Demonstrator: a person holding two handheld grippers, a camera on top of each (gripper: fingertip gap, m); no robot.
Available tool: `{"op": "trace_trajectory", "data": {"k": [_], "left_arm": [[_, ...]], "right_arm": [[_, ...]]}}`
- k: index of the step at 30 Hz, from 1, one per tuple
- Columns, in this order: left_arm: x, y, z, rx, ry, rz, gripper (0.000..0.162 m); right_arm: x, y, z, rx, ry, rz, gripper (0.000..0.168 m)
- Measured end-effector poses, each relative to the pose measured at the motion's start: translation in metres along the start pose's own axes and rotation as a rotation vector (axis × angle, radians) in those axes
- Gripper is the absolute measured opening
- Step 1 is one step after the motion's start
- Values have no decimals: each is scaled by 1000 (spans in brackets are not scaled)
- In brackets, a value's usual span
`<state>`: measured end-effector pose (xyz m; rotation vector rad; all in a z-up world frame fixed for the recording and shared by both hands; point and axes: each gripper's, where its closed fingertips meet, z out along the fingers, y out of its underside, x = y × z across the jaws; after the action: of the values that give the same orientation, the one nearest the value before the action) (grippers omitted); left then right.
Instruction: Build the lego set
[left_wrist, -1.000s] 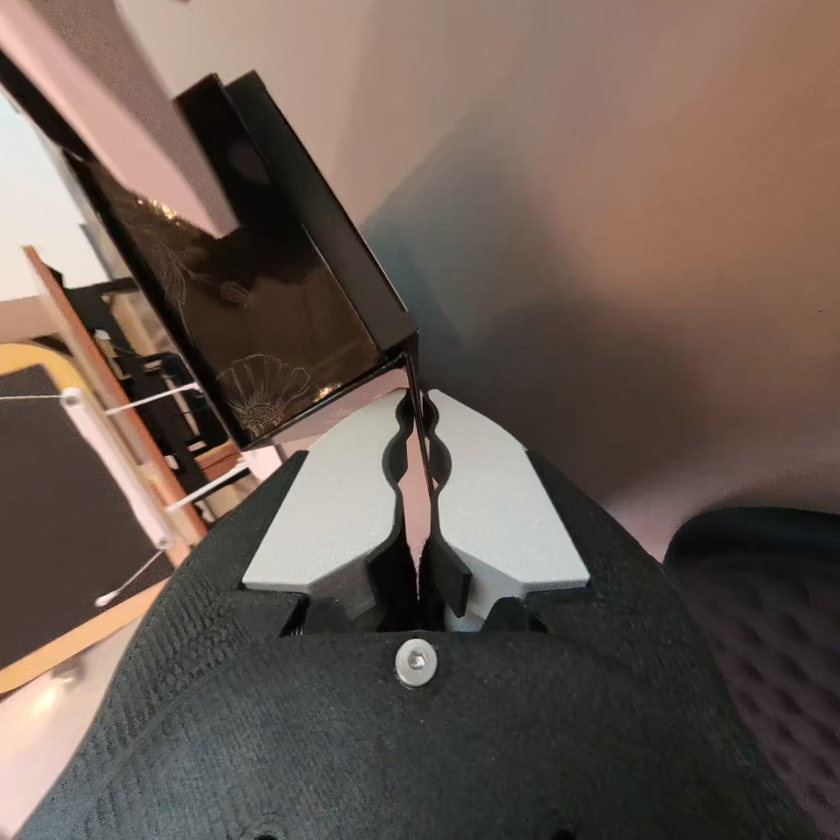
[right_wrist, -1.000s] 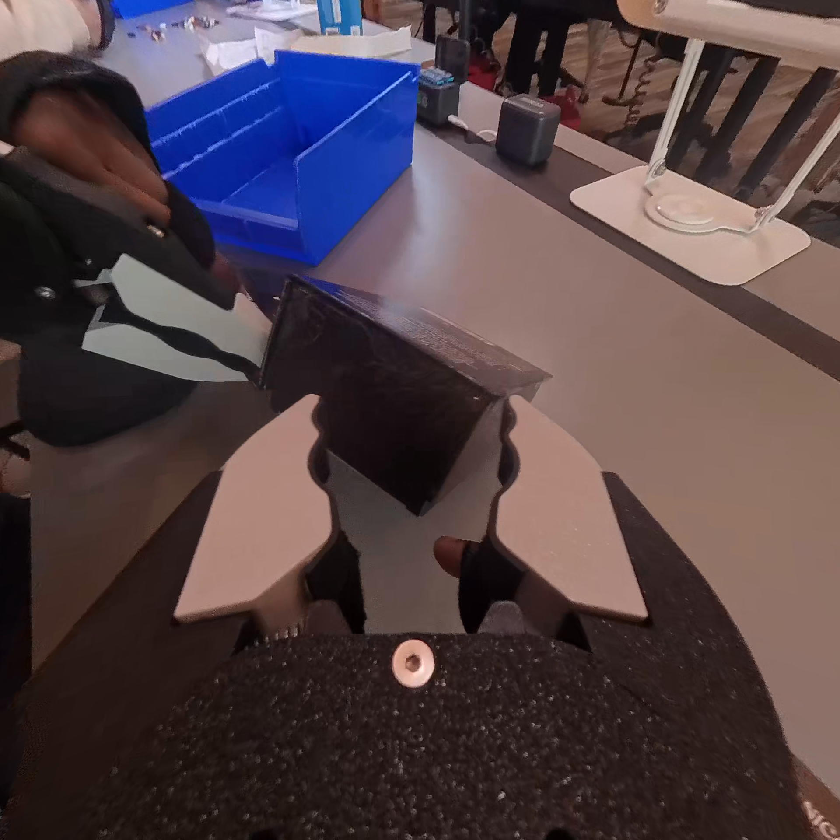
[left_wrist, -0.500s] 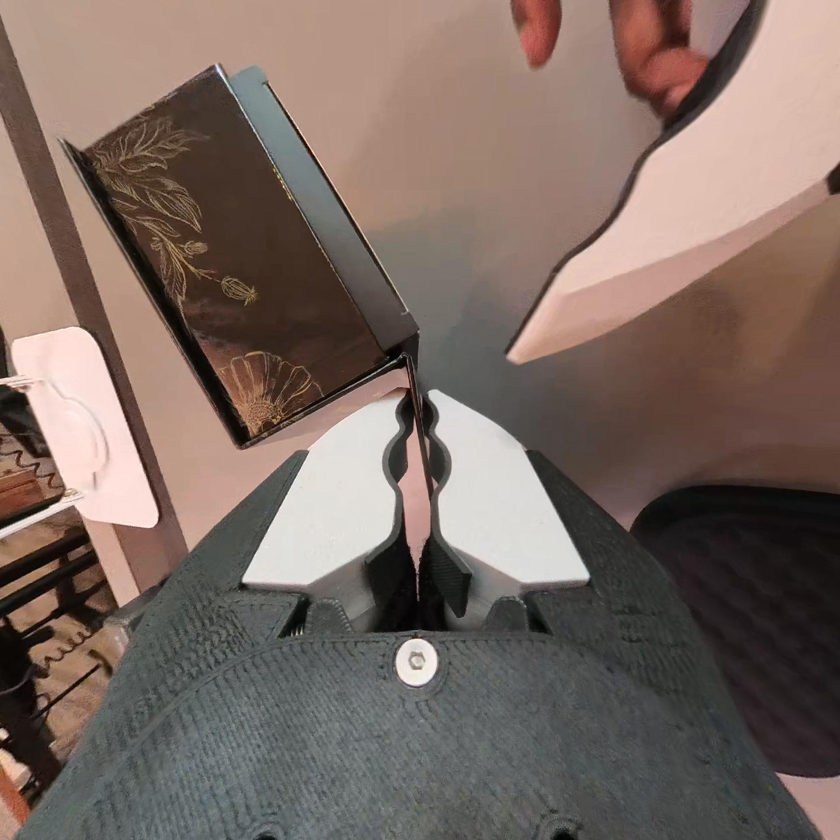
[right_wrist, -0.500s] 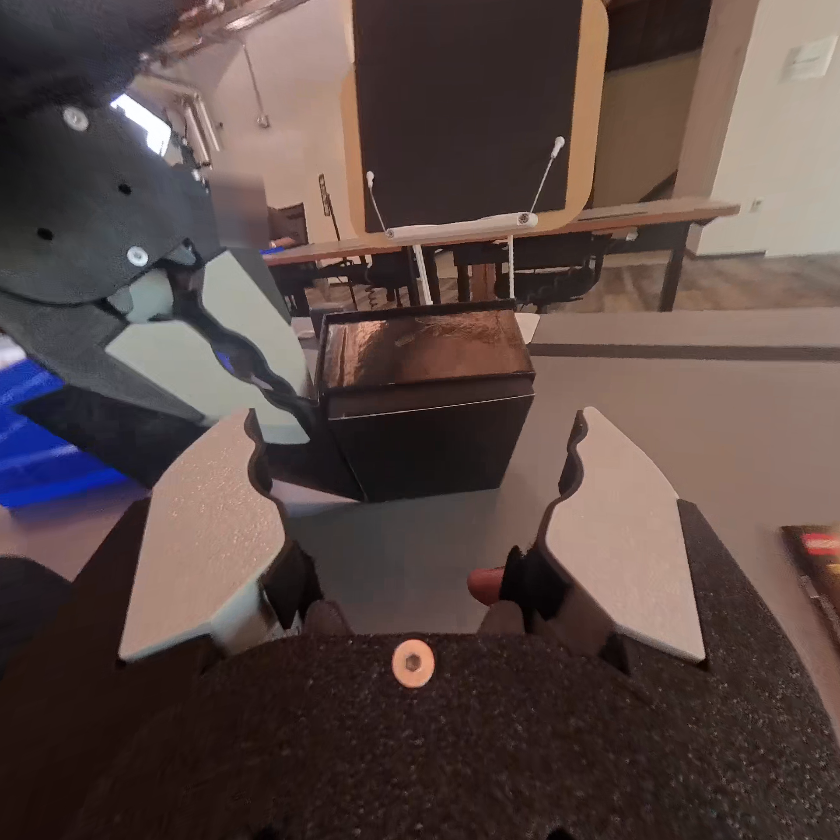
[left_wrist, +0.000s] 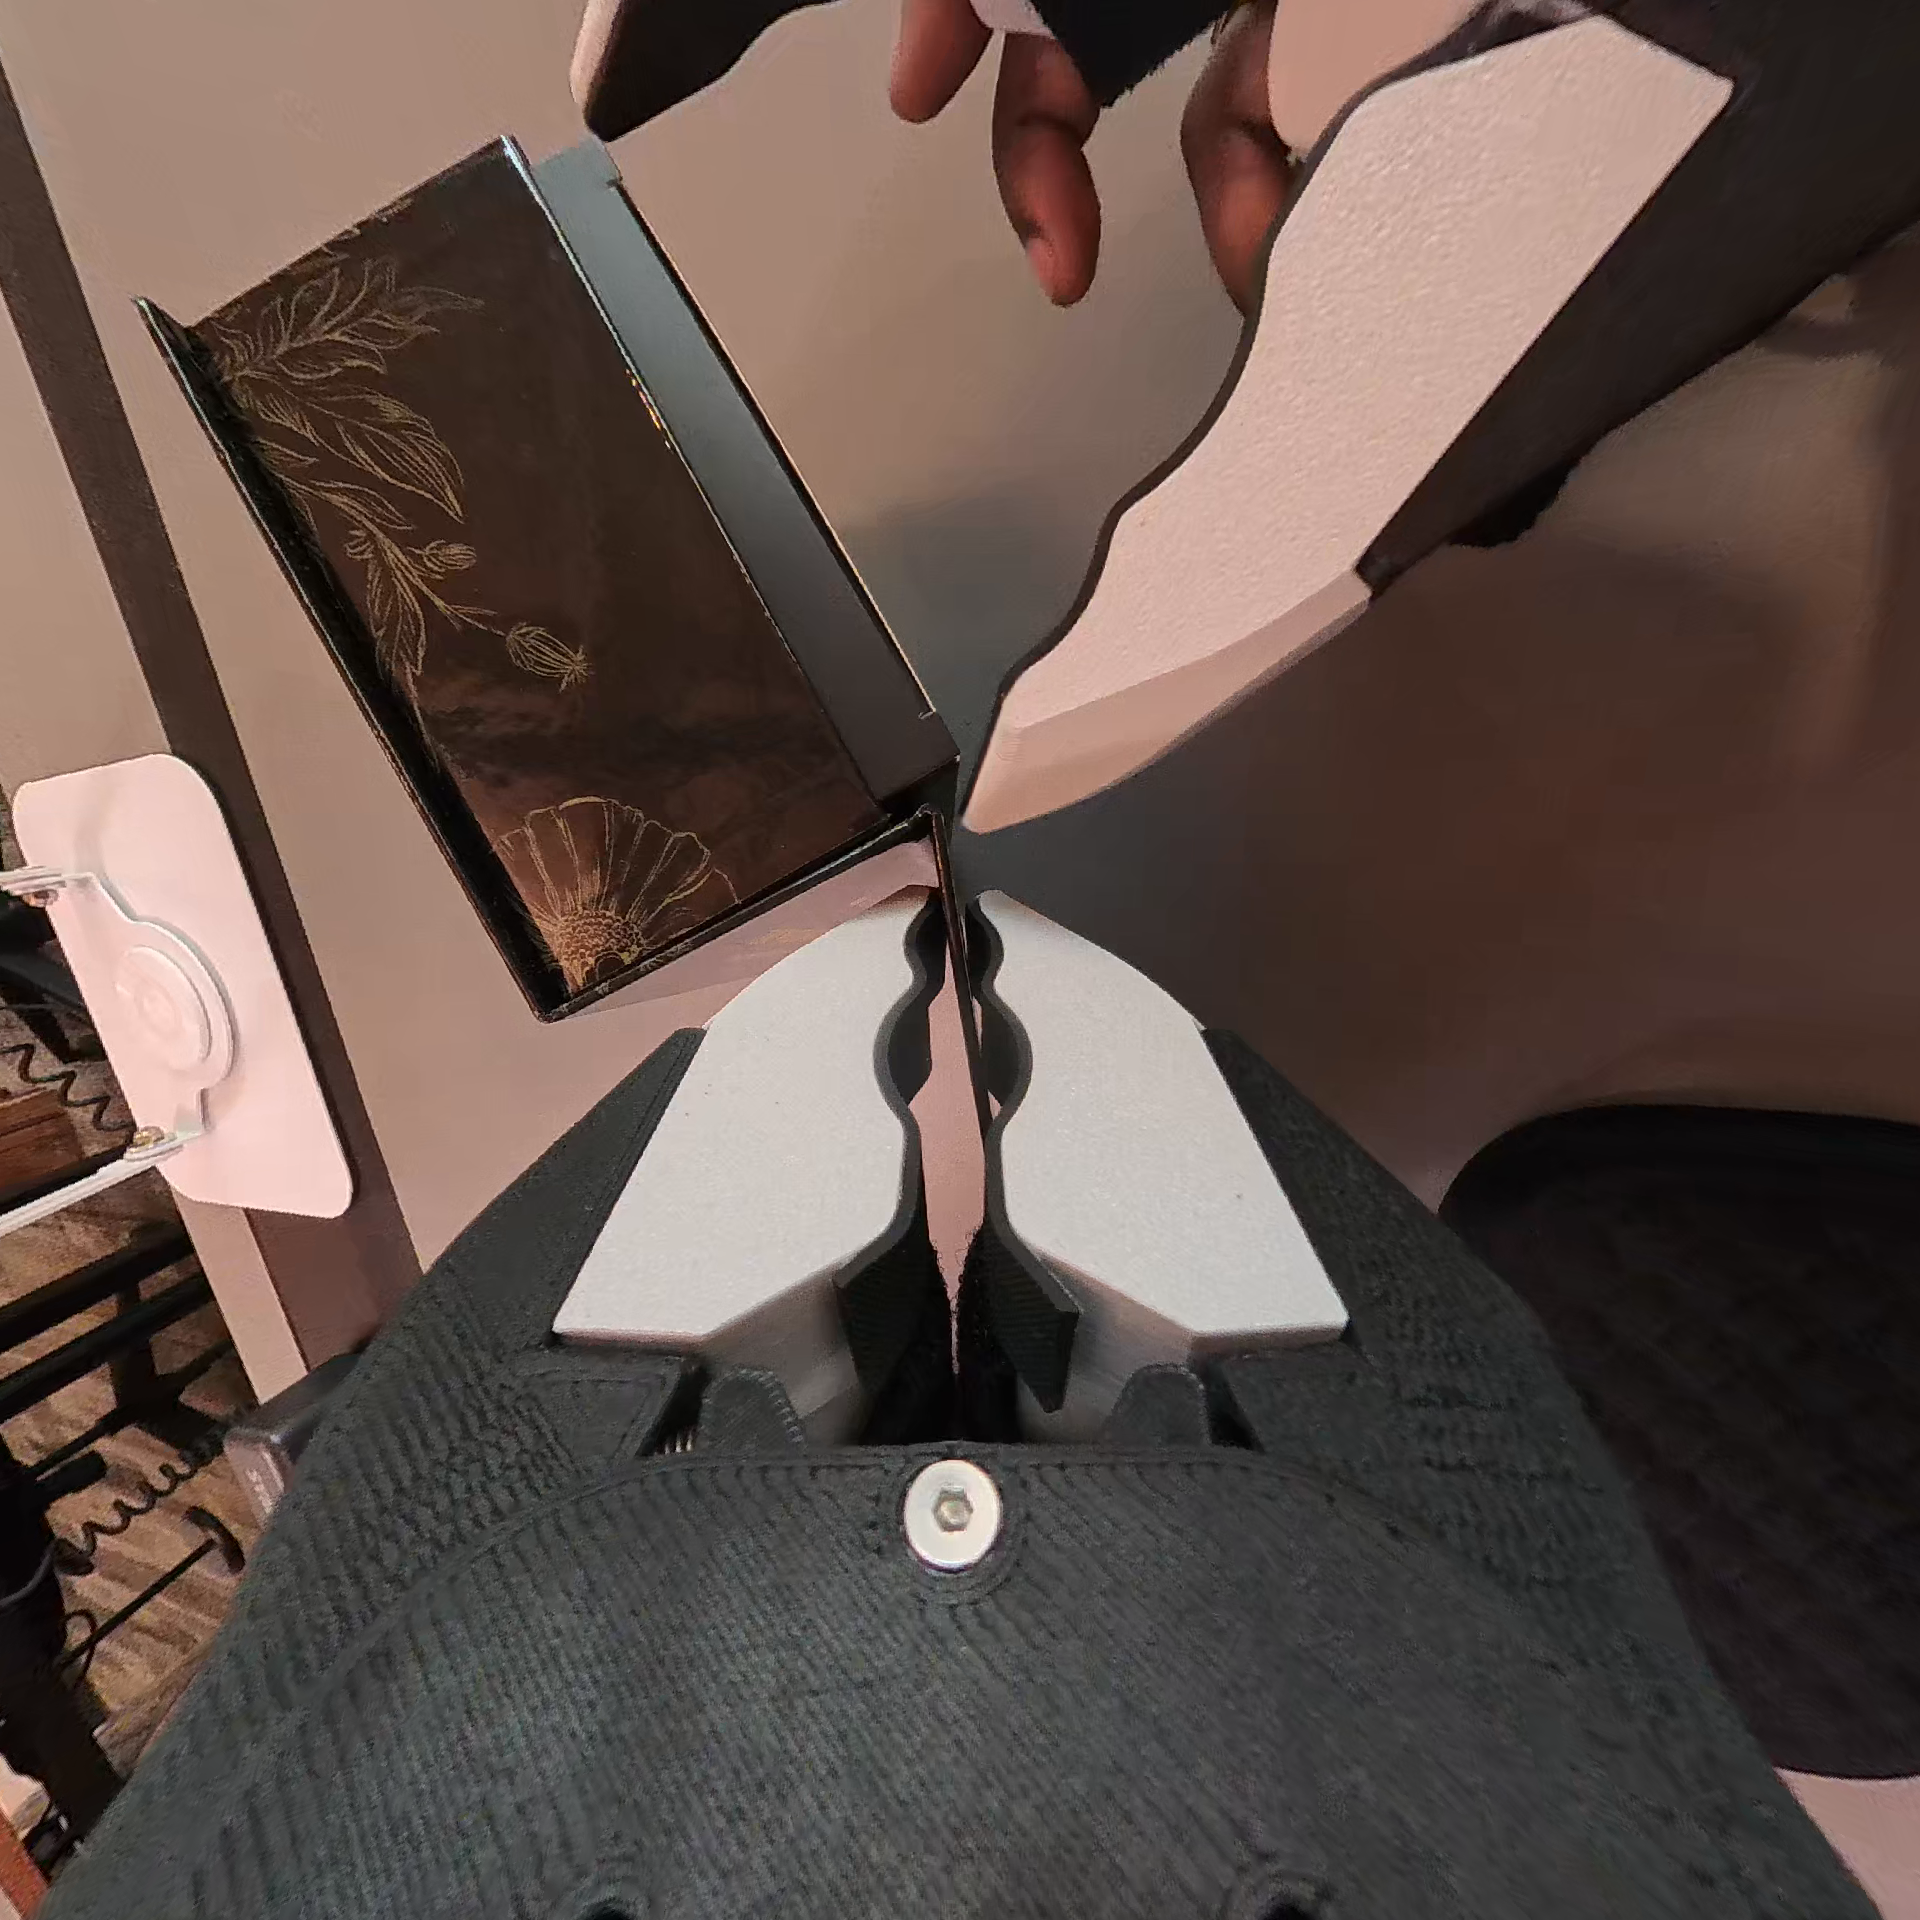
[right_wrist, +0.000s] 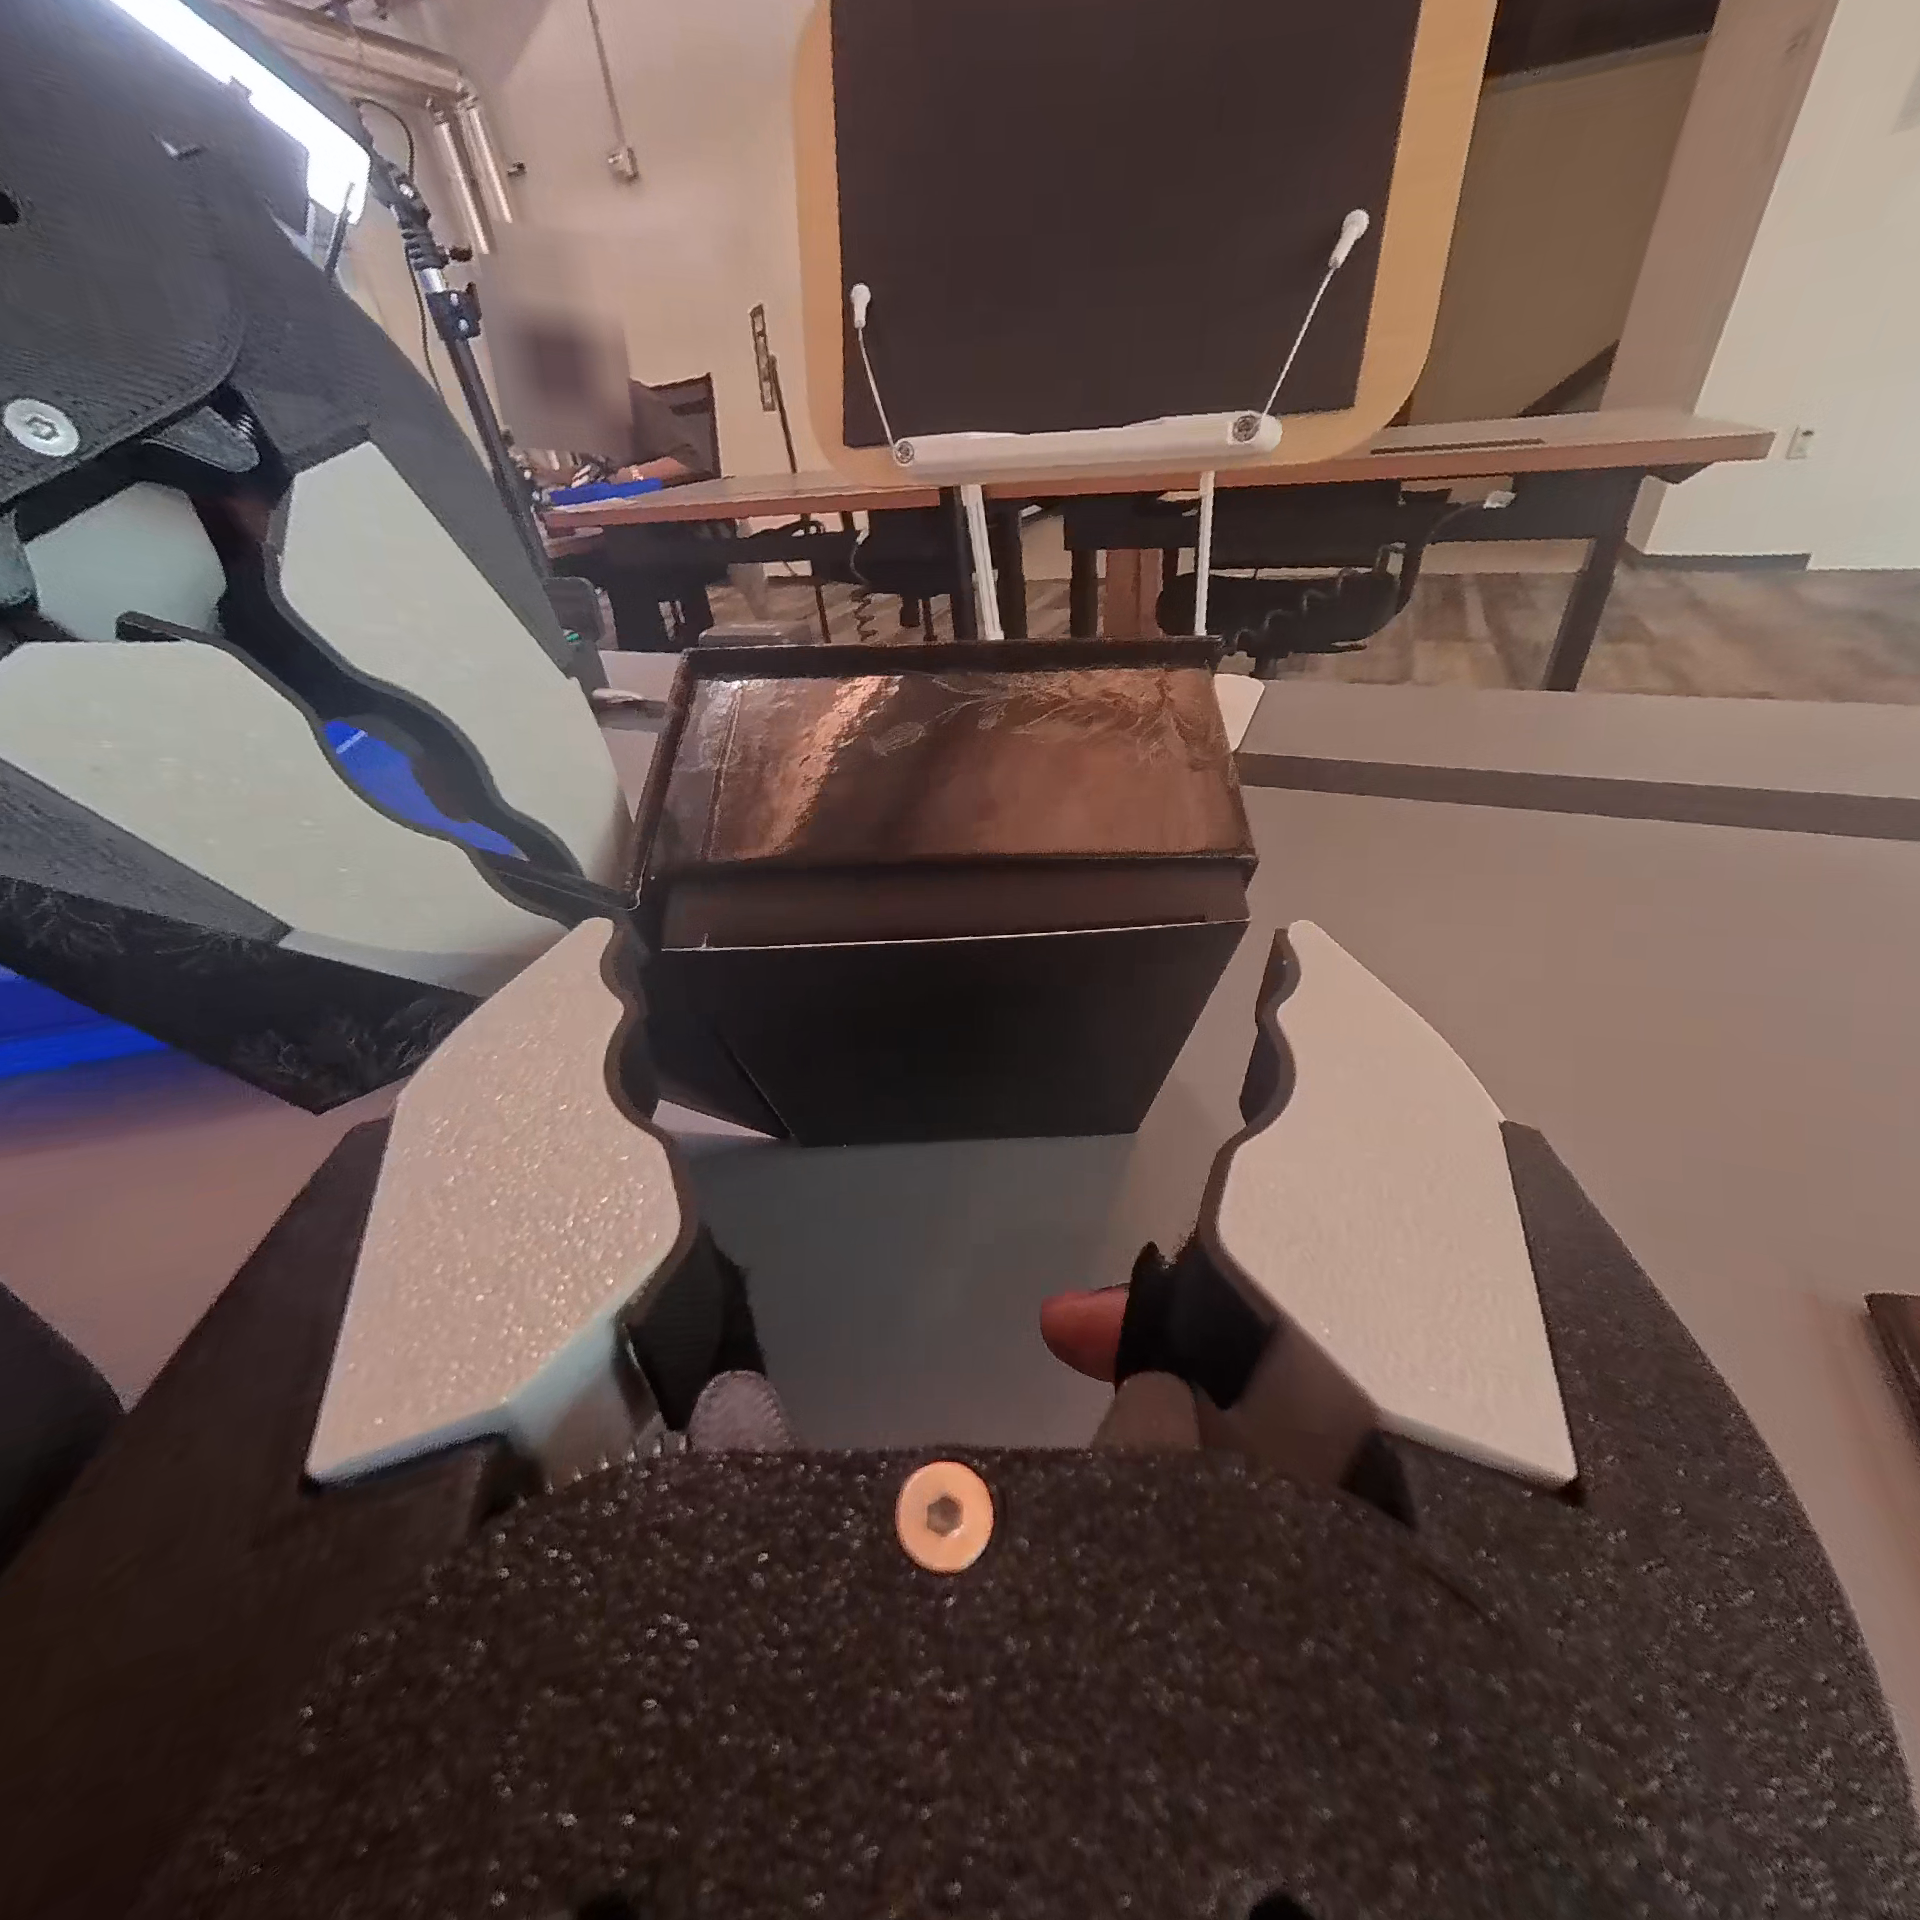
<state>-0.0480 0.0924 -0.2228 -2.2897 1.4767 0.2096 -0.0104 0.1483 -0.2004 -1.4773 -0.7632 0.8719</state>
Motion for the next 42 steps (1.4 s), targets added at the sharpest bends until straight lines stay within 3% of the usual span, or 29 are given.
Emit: {"op": "trace_trajectory", "data": {"k": [20, 34, 35, 36, 37, 38, 39, 40, 42], "left_arm": [[1, 0, 0, 4, -3, 0, 4], [-7, -9, 1, 107, 17, -231, 3], [-10, -9, 1, 109, 11, -256, 3], [-20, -3, 1, 81, -50, -287, 5], [-35, 7, 0, 49, -140, -321, 5], [-44, 11, -1, 66, -163, -365, 2], [-45, 11, -1, 104, -130, -404, 2], [-42, 10, 1, 127, -87, -428, 2], [-35, 7, 3, 147, -37, -448, 2]], "right_arm": [[0, 5, 4, -123, -17, -69, 110], [11, 2, 1, -171, 42, -79, 108], [14, 0, 0, -170, 51, -83, 104], [30, -8, -7, -126, 145, -116, 44], [32, -13, -11, -90, 121, -116, 18], [30, -10, -13, -103, 77, -51, 16], [30, -6, -15, -123, 44, -14, 18], [33, -3, -15, -140, 39, 7, 40], [40, 5, -14, -182, 71, 60, 101]]}}
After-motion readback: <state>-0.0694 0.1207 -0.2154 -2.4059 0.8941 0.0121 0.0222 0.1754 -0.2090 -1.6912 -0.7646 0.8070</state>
